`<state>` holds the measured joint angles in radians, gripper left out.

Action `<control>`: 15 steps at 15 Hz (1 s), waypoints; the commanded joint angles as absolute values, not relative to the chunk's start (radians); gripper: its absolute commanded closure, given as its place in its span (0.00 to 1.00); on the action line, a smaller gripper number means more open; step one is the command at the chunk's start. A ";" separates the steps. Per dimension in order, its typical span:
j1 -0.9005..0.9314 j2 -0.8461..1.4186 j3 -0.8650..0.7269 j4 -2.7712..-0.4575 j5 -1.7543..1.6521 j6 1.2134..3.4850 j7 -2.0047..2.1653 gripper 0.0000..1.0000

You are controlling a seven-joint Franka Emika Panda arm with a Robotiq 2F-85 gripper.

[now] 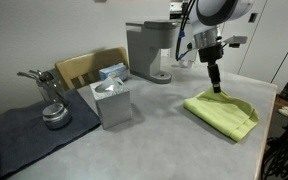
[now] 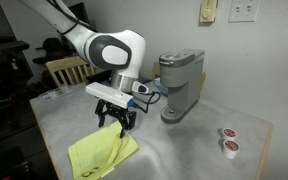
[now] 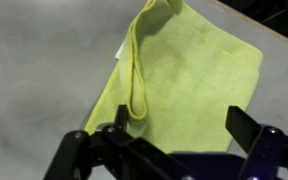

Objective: Fold the towel once on the table

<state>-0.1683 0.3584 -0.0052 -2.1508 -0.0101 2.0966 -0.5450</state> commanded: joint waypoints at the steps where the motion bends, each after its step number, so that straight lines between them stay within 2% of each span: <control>1: -0.144 0.253 0.017 -2.203 0.036 2.118 -0.497 0.00; 9: -0.005 0.029 0.063 -2.284 0.100 2.116 -0.207 0.00; 15: 0.087 -0.036 0.105 -2.296 0.214 2.132 0.097 0.00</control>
